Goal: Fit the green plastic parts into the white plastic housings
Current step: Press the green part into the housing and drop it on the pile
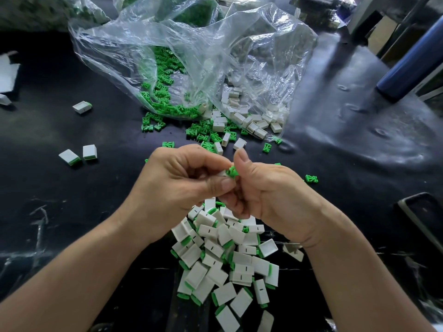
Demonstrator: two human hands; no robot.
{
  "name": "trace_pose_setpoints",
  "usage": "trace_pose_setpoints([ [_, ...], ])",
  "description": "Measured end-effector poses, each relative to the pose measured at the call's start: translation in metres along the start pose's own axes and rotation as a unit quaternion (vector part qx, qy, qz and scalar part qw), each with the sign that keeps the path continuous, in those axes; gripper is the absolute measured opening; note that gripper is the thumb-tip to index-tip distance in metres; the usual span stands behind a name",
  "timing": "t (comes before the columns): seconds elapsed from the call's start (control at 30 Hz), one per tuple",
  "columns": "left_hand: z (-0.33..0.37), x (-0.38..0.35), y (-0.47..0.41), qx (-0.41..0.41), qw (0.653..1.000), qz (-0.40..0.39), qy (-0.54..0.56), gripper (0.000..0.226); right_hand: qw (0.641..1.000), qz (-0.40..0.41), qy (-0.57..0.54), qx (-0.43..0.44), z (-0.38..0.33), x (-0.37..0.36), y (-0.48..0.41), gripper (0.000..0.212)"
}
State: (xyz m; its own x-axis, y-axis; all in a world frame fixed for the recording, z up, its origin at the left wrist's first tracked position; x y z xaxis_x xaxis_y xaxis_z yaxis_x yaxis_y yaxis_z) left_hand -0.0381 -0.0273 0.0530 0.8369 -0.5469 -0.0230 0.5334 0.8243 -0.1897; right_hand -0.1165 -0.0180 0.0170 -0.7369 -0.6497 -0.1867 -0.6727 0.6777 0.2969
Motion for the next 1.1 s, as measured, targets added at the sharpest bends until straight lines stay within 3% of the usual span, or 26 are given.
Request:
trace_pose_setpoints([
  [0.27, 0.0012, 0.0025, 0.0007, -0.005, 0.999, 0.023, -0.023, 0.025, 1.000, 0.027, -0.009, 0.005, 0.0013, 0.0007, -0.0003, 0.043],
  [0.43, 0.0007, 0.0015, 0.0006, -0.004, 1.000, 0.001, -0.009, 0.024, 1.000, 0.006, 0.004, 0.003, 0.0023, -0.0008, -0.0009, 0.054],
  [0.57, 0.0031, 0.0000, 0.0010, -0.014, 1.000, 0.002, -0.006, 0.020, 0.999, -0.004, -0.028, 0.018, -0.0016, -0.0043, 0.0002, 0.040],
  [1.1, -0.0003, 0.0058, 0.0031, -0.029, 0.999, 0.023, -0.008, 0.014, 0.999, 0.012, -0.028, 0.026, 0.0008, -0.0061, -0.0001, 0.035],
])
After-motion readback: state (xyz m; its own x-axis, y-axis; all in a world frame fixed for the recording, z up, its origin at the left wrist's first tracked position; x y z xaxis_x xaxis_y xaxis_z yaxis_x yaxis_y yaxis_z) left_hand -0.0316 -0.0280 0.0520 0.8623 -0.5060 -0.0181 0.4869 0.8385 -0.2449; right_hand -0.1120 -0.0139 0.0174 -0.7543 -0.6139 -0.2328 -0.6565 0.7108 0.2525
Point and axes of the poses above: each hand's wrist, its own y-axis away from the middle knuckle, its own x-axis out of the back of the hand, z = x × y, the point moved 9 cm from there along -y, towards the middle knuckle, and after that the axes turned 15 degrees about -z, right-handed, at the moved point
